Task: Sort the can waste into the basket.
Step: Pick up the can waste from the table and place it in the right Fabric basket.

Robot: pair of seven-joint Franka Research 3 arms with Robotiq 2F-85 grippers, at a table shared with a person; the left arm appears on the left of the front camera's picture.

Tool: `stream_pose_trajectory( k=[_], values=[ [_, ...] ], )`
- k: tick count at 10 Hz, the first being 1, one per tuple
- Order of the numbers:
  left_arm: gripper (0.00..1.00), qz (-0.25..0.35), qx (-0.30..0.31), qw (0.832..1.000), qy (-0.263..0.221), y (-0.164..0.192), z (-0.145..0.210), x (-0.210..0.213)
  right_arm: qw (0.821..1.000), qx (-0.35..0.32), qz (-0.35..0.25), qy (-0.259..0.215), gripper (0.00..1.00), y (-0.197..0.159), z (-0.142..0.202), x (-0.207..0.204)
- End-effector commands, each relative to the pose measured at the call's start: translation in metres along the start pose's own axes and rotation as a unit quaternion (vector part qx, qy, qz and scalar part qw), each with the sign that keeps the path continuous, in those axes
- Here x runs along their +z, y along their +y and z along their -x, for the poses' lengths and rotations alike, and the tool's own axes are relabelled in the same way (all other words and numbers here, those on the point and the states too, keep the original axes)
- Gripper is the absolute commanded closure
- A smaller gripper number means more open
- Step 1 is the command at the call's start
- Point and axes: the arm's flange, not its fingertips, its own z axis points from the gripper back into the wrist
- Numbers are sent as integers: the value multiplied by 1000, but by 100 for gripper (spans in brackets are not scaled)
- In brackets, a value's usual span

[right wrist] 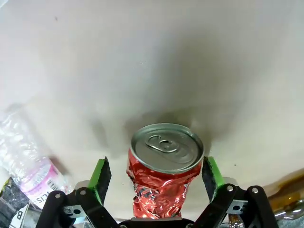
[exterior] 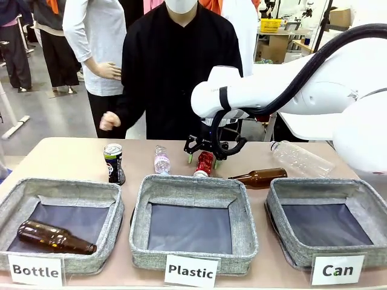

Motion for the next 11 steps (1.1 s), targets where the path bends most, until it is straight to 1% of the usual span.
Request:
stream_pose_trajectory(
  k=[1, 2, 3, 4, 5, 6, 7, 8, 9, 11],
  values=[
    [0, -58, 7, 995, 76, 34, 35, -48, 1000, 2, 25, -15, 0, -6, -1, 1],
    [0, -72, -2, 993, 94, 45, 50, -63, 999, 3, 28, -15, 0, -6, 0, -1],
    [0, -118, -17, 985, 123, 54, 55, -71, 999, 4, 31, -19, 0, -4, -1, 0],
    [0, -58, 12, 996, 70, 31, 0, -42, 999, 6, 33, -20, 0, -5, -2, 1],
    [0, -58, 12, 996, 70, 31, 0, -42, 999, 9, 37, -14, 58, -5, -1, 0],
    [0, -58, 12, 996, 70, 31, 0, -42, 999, 10, 38, -14, 58, -5, 0, -1],
    [0, -58, 12, 996, 70, 31, 0, -42, 999, 8, 40, -17, 100, -4, -2, 0],
    [0, -58, 12, 996, 70, 31, 0, -42, 999, 9, 41, -16, 60, -4, 0, 1],
    [0, -58, 12, 996, 70, 31, 0, -42, 999, 8, 44, -18, 100, -5, 0, 1],
    [0, -58, 12, 996, 70, 31, 0, -42, 999, 3, 47, -21, 100, -4, 0, 2]
  ],
)
